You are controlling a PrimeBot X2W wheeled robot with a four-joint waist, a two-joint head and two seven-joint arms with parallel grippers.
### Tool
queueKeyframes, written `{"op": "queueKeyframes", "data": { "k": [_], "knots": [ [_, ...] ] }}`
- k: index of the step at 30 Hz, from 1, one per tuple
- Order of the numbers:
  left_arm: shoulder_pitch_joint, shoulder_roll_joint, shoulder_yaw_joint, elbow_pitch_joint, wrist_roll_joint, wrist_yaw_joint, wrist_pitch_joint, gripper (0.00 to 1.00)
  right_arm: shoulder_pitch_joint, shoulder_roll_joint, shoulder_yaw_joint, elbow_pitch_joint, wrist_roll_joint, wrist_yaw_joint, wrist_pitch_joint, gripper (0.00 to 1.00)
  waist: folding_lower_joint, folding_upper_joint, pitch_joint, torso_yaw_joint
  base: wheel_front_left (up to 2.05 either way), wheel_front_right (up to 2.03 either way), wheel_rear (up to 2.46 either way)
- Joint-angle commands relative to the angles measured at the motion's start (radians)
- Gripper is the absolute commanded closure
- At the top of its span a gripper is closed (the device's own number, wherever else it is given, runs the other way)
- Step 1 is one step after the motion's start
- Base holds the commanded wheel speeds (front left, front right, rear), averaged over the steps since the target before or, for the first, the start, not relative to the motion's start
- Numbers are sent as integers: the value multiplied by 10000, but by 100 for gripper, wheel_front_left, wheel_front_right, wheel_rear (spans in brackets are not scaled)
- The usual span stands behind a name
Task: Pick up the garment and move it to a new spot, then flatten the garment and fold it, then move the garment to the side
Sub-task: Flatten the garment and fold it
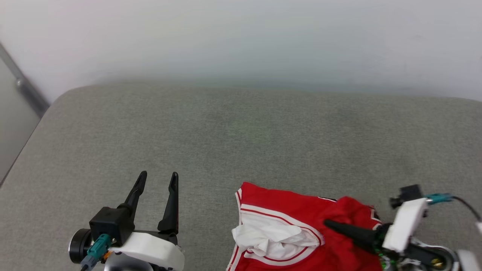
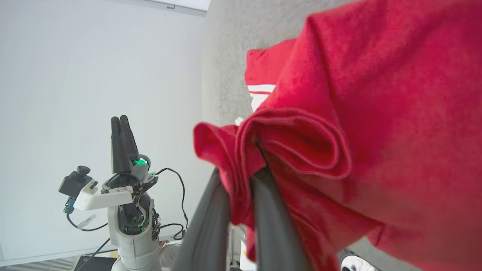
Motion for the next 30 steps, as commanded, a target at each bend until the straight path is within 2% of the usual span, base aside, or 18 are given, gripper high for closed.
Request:
{"op": "queueKeyframes", "data": {
  "k": [1,5,10,14,15,16,17,18,23,30],
  "knots": [
    [-172,-12,-38,13,-6,-55,29,0,-74,43,707,242,395,-4,-434,100,0,0,84,194,0,0,0],
    [-342,-76,-126,51,0,-114,37,0,-513,35,2274,779,1025,-4,-1455,100,0,0,277,485,0,0,0],
    [-494,-158,-169,143,-4,-182,-20,0,-993,34,3286,1322,1255,-4,-2455,100,0,0,490,749,0,0,0],
    [-586,-205,-162,230,-63,-190,-96,0,-1400,35,3908,1967,947,-4,-3093,100,0,0,646,886,0,0,0],
    [-585,-210,-156,260,-77,-193,-119,0,-1485,33,4020,2117,778,-4,-3268,95,0,0,661,901,0,0,0],
    [-579,-214,-149,283,-75,-190,-122,0,-1544,33,4129,2249,614,-3,-3423,64,0,0,681,910,0,0,0],
    [-580,-220,-145,304,-68,-192,-143,0,-1606,33,4230,2342,483,-4,-3592,19,0,0,693,916,0,0,0],
    [-587,-228,-141,317,-80,-190,-158,0,-1665,32,4302,2415,423,-4,-3737,0,0,0,704,916,0,0,0],
    [-624,-239,-120,421,-139,-203,-216,0,-1932,-62,4879,2235,61,-3,-4075,0,0,0,693,817,0,0,0],
    [-472,-249,-110,521,-213,-172,-275,0,-2026,-981,6428,868,-1226,-3,-4333,0,0,0,500,539,0,0,0]
  ]
}}
